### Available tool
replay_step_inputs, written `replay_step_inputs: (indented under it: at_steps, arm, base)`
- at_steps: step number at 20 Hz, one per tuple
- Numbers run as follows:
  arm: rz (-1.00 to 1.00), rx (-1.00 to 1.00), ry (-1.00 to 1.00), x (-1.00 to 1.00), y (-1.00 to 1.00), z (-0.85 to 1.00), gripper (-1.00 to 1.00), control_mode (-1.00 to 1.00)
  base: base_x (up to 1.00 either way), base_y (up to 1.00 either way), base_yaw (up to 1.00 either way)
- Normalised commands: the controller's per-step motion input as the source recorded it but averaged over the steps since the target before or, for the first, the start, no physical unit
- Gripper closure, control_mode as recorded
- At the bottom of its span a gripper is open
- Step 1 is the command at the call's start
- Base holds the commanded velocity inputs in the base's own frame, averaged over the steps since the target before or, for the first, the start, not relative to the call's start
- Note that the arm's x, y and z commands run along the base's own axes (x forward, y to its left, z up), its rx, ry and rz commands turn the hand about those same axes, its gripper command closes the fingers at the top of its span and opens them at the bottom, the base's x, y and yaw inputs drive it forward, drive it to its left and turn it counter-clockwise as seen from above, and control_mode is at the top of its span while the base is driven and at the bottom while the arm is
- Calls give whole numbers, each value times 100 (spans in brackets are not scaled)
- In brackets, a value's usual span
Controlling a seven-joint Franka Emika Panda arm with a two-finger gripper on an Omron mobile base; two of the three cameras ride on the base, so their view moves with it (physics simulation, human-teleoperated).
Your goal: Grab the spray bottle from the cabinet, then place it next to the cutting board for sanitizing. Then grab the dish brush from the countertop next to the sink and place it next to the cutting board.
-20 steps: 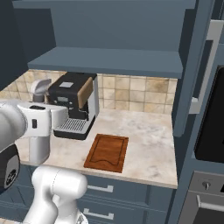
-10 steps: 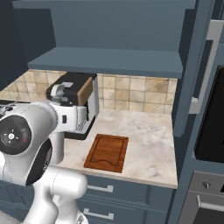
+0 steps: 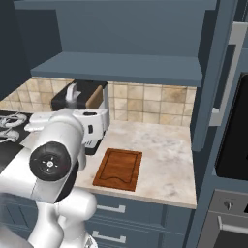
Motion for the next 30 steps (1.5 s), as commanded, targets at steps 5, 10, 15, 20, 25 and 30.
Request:
replay_step_inputs:
  at_steps: [5, 10, 15, 20, 25, 30]
  arm:
    - [0, 0, -28, 30, 0, -56, 100, -100]
    - [0, 0, -20, 45, 0, -60, 100, -100]
    - [0, 0, -18, 33, 11, -39, 100, -100]
    - [-2, -1, -7, 20, 33, -23, 100, -100]
    - [-1, 0, -4, 36, 18, -39, 100, -100]
    - [0, 0, -4, 48, 1, -57, 100, -100]
  base:
    - [0, 0, 0]
    - [0, 0, 0]
    - [0, 0, 0]
    - [0, 0, 0]
    - [0, 0, 0]
    - [0, 0, 0]
